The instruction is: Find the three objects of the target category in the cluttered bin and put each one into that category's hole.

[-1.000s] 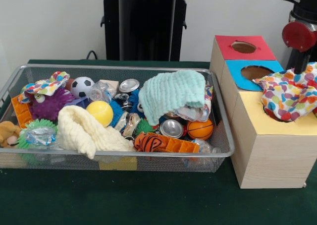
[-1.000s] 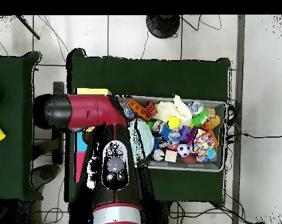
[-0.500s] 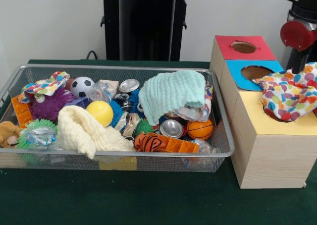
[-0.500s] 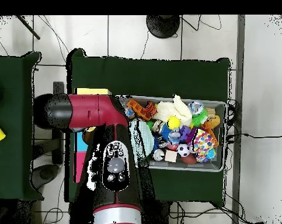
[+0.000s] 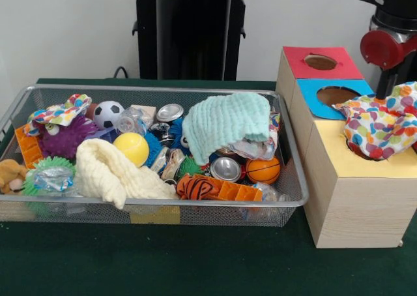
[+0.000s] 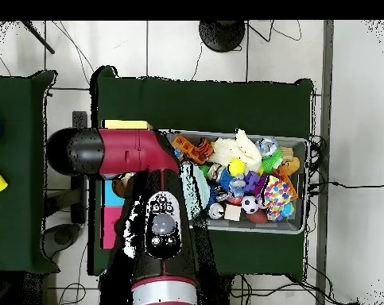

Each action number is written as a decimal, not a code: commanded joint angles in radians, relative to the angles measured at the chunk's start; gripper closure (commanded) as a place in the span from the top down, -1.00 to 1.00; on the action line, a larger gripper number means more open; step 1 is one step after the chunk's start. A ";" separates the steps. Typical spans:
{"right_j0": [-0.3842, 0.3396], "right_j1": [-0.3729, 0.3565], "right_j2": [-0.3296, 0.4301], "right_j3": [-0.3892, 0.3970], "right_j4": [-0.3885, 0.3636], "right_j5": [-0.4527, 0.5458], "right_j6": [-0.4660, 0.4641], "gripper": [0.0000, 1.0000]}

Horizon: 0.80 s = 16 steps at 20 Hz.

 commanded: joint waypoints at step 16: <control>-0.031 0.140 0.016 0.113 -0.054 -0.113 0.182 -1.00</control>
